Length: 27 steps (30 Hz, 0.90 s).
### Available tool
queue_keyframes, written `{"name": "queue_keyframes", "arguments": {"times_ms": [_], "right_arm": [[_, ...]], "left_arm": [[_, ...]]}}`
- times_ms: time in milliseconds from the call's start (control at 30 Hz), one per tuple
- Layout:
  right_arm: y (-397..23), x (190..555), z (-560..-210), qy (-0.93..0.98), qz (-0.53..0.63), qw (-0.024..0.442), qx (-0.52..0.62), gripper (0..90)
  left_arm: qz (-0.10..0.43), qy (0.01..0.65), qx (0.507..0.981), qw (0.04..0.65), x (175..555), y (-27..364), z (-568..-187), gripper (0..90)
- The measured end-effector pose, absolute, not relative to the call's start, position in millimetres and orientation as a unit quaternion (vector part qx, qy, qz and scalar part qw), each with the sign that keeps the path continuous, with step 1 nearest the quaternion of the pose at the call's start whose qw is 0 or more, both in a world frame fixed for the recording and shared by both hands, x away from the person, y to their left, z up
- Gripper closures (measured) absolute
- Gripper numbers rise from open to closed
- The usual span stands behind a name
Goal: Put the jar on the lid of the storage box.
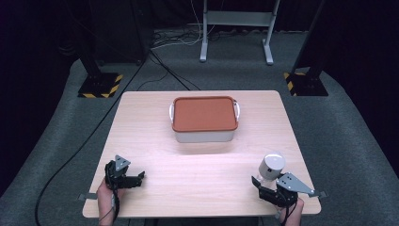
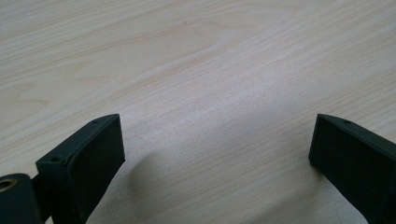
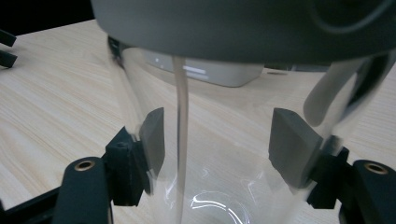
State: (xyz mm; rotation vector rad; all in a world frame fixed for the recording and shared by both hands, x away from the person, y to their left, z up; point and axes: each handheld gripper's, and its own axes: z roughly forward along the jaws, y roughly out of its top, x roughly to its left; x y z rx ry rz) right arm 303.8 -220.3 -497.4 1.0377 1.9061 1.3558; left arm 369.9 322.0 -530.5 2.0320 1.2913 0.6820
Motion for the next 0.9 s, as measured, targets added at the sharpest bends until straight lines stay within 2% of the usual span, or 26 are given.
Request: {"name": "queue_keyframes", "arguments": {"times_ms": [533,900], "right_arm": [[-219.1,306.5,-497.5,0.715,0.506,0.284,0.39,30.0],[-220.0,307.5,-496.1,0.716,0.507,0.281,0.39,30.0]], "left_arm": [[0.265,0.478,0.777,0.312,370.8,320.6,-530.4,1.4],[0.213,0.508,0.77,0.321,379.3,328.4,-531.2,0.1]]}}
